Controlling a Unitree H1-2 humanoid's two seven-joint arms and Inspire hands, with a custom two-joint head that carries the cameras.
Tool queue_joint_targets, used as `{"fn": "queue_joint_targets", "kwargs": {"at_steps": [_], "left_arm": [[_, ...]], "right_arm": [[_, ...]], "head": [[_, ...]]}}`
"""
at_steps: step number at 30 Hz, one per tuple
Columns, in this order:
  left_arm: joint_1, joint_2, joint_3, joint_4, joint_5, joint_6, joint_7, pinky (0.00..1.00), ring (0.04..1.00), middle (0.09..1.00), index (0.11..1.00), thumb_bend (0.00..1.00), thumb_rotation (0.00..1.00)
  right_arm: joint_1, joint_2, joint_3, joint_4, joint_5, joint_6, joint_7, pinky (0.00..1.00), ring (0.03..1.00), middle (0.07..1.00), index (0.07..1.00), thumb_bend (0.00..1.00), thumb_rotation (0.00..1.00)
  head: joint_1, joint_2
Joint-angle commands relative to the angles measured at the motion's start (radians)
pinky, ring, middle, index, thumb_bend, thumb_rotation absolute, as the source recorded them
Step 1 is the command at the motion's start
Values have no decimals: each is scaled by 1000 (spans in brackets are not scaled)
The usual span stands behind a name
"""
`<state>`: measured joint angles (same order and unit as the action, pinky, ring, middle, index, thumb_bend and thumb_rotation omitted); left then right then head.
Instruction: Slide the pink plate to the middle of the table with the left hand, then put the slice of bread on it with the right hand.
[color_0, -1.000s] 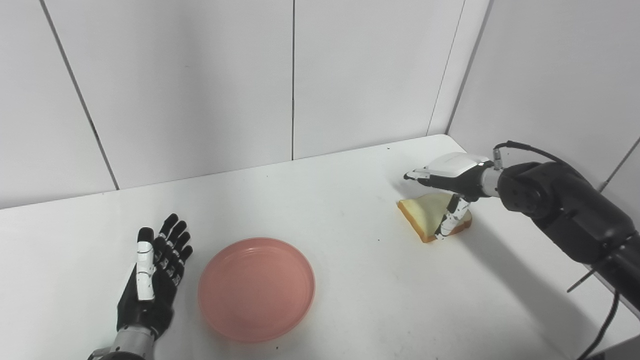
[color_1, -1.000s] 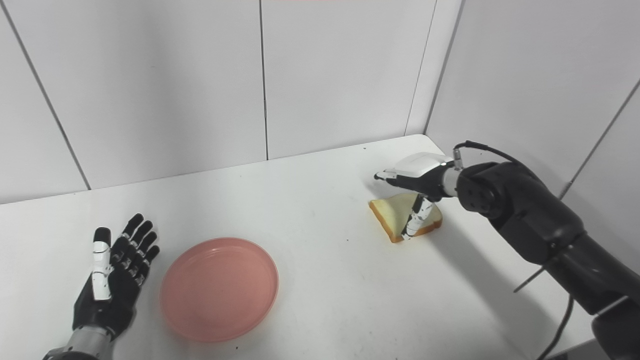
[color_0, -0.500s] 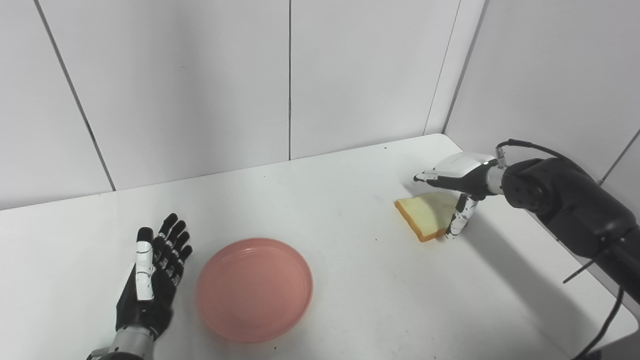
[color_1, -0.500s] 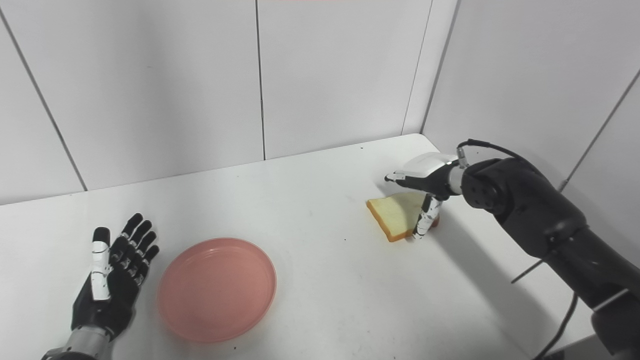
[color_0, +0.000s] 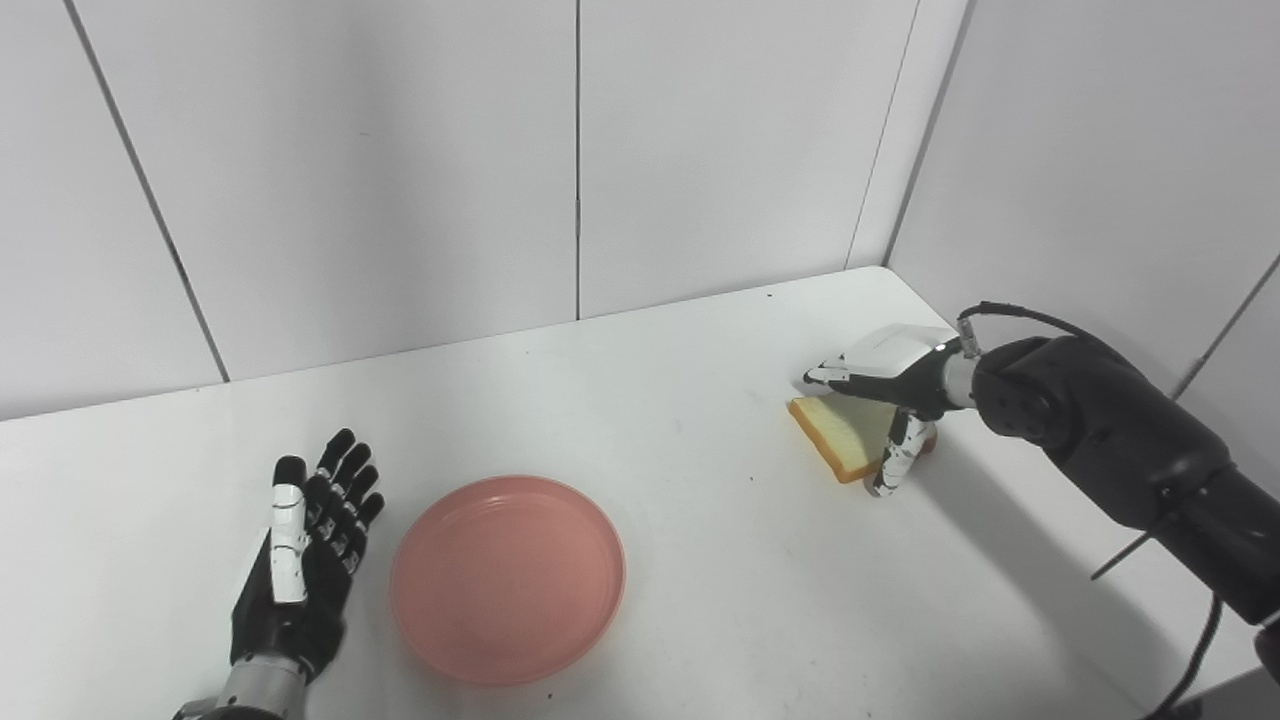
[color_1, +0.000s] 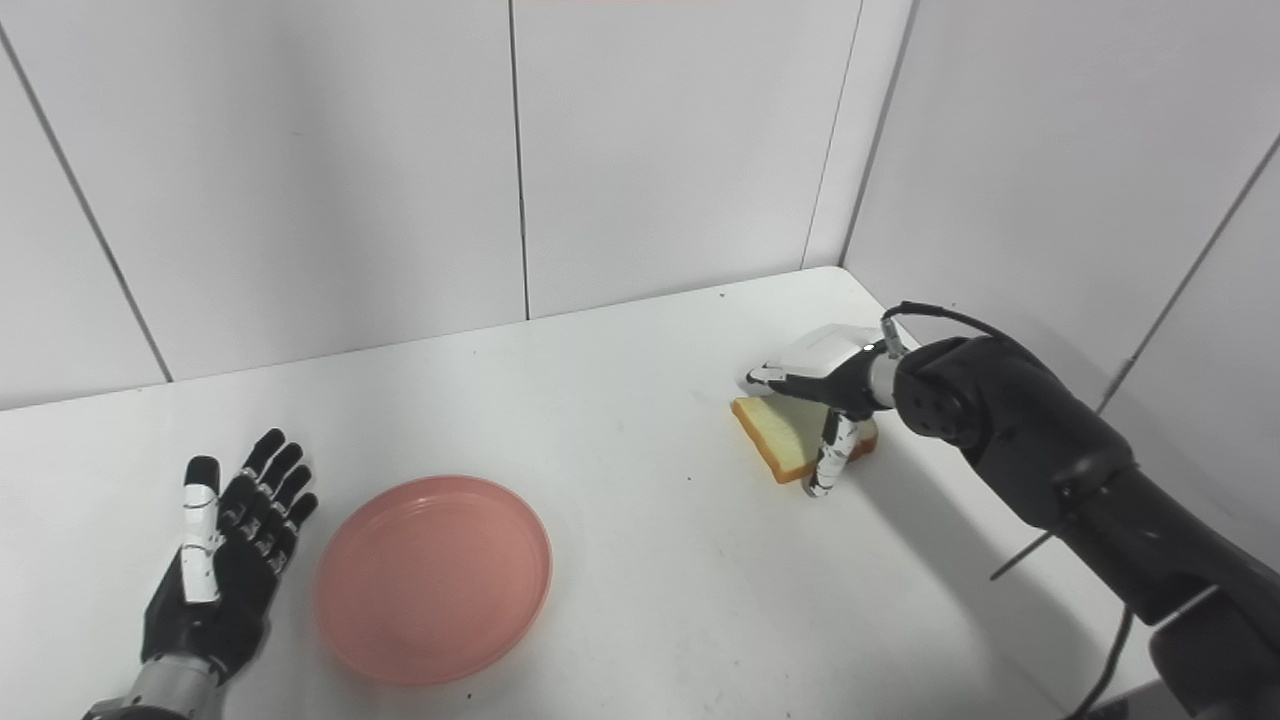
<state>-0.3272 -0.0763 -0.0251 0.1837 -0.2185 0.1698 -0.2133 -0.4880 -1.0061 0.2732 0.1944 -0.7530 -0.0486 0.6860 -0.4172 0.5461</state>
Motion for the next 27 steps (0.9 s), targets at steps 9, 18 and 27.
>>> {"fn": "queue_joint_targets", "kwargs": {"at_steps": [9, 18, 27], "left_arm": [[-16, 0, -3, -47, -9, -7, -4, 1000, 1000, 985, 939, 740, 1000], [-14, -3, -2, -61, -13, 4, -2, 1000, 1000, 985, 940, 738, 1000], [-11, -2, -3, -69, -14, 8, -3, 1000, 1000, 986, 943, 735, 1000]], "right_arm": [[-59, -1, -14, 50, -3, -32, -72, 936, 969, 978, 981, 1000, 282], [-58, 10, -14, 63, -7, -36, -121, 694, 831, 867, 822, 855, 30], [-43, 20, -17, 79, -26, -56, -205, 525, 615, 692, 694, 662, 0]], "head": [[4, 5], [2, 9], [3, 14]]}}
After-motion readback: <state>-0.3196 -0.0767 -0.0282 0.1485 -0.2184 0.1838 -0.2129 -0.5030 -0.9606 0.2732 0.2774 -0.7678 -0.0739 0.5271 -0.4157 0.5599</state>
